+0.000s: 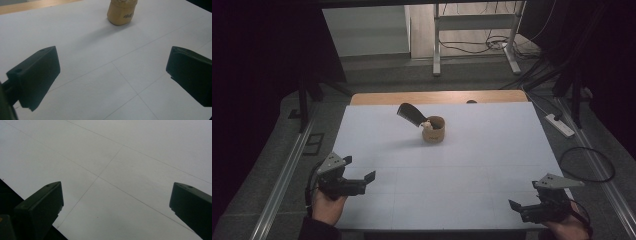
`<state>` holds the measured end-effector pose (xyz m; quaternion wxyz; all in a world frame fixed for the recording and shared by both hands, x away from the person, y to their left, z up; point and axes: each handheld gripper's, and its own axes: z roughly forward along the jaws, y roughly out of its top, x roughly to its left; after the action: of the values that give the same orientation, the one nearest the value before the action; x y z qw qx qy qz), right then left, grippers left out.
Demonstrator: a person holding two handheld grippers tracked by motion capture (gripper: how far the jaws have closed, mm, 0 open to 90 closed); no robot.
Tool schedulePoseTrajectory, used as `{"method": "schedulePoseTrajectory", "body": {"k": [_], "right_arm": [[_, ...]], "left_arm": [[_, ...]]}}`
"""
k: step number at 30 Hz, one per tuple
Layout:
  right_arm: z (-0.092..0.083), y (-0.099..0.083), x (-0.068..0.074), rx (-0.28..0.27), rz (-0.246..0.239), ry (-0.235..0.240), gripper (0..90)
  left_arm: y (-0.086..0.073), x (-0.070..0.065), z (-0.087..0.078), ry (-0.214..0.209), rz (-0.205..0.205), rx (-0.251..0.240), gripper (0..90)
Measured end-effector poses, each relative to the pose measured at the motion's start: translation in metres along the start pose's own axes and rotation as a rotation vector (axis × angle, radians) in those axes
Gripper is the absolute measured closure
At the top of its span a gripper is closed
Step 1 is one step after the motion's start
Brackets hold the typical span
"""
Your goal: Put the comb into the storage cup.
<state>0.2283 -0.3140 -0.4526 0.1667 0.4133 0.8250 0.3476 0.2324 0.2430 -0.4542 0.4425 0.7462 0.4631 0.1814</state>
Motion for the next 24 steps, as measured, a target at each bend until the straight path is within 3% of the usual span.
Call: {"method": "schedulePoseTrajectory", "body": {"k": [24], "right_arm": [[0.000,0.000,0.000,-0.002,0.000,-0.003,0.0]], "left_arm": [[-0.023,0.000,-0.024,0.040,-0.022,0.020,0.0]]}}
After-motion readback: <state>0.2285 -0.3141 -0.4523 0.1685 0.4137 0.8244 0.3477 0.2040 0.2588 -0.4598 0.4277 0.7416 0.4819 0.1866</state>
